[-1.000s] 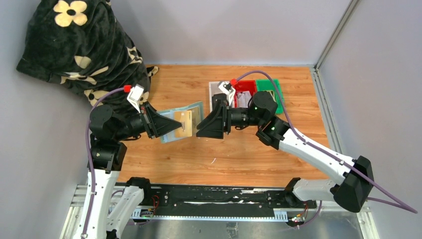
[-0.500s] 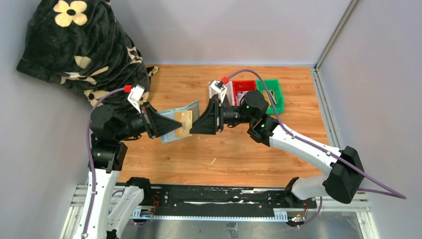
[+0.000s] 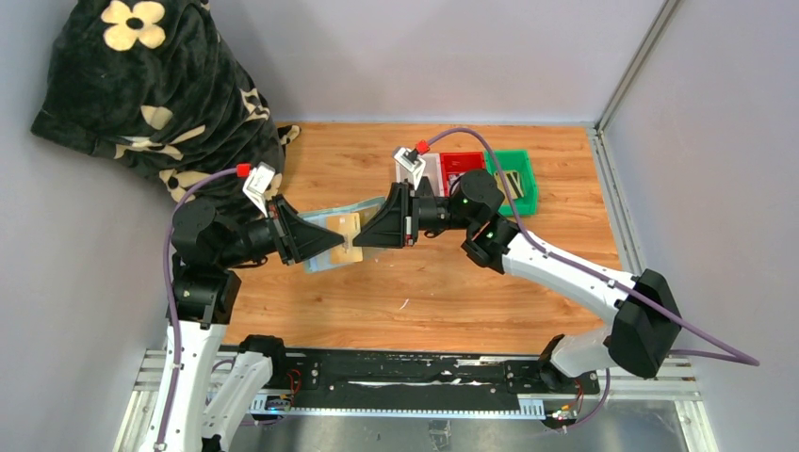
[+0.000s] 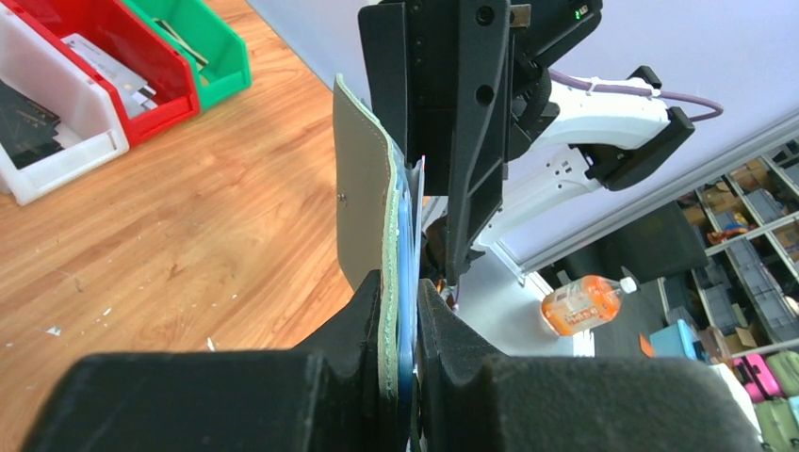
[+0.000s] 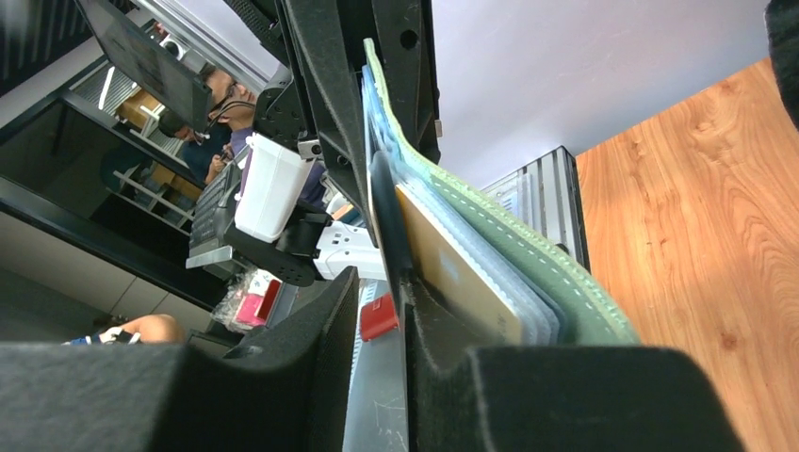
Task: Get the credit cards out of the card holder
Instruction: Remove the credit card from the card holder.
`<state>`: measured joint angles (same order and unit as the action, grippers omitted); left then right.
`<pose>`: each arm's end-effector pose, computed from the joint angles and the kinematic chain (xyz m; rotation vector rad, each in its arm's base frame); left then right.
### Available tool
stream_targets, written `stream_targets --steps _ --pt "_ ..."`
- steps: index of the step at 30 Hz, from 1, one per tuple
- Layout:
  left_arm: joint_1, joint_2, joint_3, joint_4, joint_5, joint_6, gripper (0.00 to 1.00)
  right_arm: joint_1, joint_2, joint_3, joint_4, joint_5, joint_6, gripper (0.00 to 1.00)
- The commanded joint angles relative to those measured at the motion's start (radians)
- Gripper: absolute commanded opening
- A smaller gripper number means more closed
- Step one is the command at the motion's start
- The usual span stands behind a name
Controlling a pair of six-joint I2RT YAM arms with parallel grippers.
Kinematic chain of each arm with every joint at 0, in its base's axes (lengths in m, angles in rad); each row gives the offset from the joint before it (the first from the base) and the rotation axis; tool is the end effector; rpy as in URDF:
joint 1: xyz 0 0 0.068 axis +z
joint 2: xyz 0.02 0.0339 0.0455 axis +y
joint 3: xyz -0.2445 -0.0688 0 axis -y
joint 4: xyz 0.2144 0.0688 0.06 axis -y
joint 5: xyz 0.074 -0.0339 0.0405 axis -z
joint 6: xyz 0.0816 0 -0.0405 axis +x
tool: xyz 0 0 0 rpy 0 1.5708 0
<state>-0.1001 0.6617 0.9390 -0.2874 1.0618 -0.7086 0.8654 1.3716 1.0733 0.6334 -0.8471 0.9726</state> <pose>0.1229 -0.0840 0.3790 0.3923 1.7360 -1.4299 0.1577 0.2795 0.3896 -0.8289 1.4759 1.9899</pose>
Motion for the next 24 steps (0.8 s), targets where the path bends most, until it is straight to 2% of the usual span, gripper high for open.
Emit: stream_targets --steps 1,6,10,16,24 --pt "0.003 -0.018 0.010 0.020 0.037 -0.010 0.00 0.017 0.013 0.015 0.073 0.002 0.025 0.23" --pt "0.002 -0.017 0.021 0.041 0.073 -0.041 0.00 0.006 -0.017 -0.037 0.074 0.015 0.019 0.08" --pt "0.002 -0.010 0.021 0.079 0.094 -0.086 0.00 -0.009 -0.056 -0.099 0.077 0.029 0.013 0.02" --pt "0.002 -0.010 0.004 0.158 0.107 -0.156 0.00 -0.017 -0.092 -0.147 0.089 0.036 0.011 0.01" --pt "0.003 -0.016 0.007 0.160 0.109 -0.155 0.00 -0.022 -0.117 -0.165 0.095 0.047 0.017 0.01"
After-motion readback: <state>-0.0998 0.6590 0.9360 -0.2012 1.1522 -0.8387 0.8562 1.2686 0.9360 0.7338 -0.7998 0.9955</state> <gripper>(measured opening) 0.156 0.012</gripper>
